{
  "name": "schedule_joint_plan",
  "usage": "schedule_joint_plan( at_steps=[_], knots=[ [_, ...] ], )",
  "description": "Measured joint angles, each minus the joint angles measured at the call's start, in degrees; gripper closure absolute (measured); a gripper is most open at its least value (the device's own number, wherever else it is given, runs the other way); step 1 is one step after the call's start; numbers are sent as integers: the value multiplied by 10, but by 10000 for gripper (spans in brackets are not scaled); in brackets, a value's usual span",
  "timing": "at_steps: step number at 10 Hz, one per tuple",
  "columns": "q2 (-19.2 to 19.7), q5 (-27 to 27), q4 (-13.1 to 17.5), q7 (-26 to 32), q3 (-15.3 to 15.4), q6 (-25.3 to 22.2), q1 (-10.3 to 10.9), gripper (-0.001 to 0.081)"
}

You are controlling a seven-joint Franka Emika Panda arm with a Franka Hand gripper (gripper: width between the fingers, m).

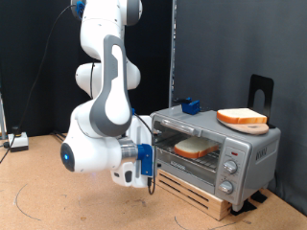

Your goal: Make a piece of toast with the oven

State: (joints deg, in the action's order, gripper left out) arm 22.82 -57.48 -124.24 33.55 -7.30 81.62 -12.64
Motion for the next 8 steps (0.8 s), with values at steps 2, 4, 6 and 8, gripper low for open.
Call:
schedule_joint_plan(
  at_steps=[2,4,6,8],
  knots=[
    [11,-70,18,-7,15,51,5,-3],
    [11,-170,14,-12,23,172,24,-3],
    [18,-142,25,-21,23,97,15,-3],
    [45,-149,65,-23,28,59,7,-3]
  ],
)
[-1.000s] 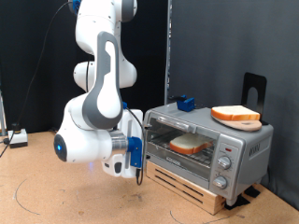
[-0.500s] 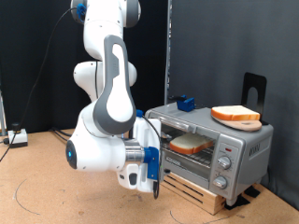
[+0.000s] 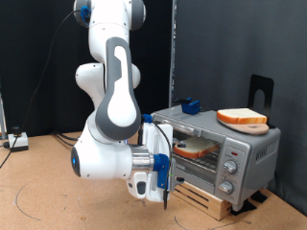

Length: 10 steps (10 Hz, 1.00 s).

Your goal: Make a piece of toast with the oven

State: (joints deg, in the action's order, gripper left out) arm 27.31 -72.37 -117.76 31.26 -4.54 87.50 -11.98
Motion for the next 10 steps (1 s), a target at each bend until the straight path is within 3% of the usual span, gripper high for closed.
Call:
schedule_joint_plan(
  at_steps=[6,8,10],
  knots=[
    [108,49,148,-89,25,2,31,-3],
    [142,48,181,-127,34,1,36,-3],
    [160,45,191,-137,39,-2,36,-3]
  ],
)
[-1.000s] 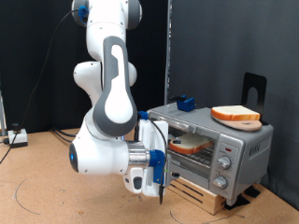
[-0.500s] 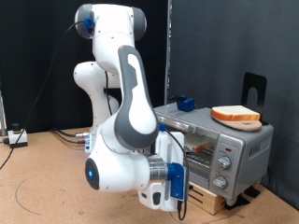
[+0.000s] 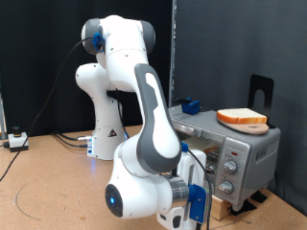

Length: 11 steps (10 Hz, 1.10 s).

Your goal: Make a piece of toast with the oven

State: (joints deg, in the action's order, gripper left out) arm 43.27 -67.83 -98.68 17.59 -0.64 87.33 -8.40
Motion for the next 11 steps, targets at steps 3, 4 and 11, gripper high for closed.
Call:
schedule_joint_plan(
  at_steps=[3,4,11],
  knots=[
    [6,-2,-4,5,11,0,1,-3],
    [6,-2,-5,10,17,1,2,-3],
    [6,-8,-24,16,38,41,17,-3]
  ],
)
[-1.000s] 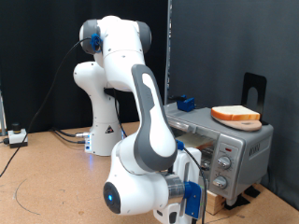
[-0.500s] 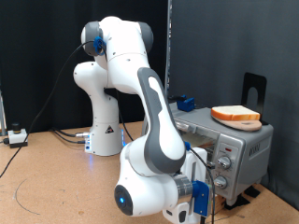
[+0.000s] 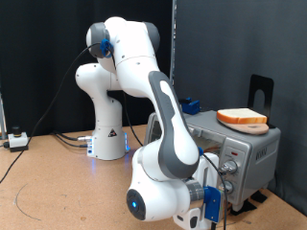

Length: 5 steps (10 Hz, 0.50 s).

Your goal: Make a piece of toast with the oven

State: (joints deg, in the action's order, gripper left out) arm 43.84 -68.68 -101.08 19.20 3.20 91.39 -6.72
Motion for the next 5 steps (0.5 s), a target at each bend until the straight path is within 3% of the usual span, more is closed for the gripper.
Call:
schedule_joint_plan(
  at_steps=[3,5],
  knots=[
    [0,-6,-6,1,8,4,0,23],
    [0,-8,-9,6,14,9,1,378]
  ],
)
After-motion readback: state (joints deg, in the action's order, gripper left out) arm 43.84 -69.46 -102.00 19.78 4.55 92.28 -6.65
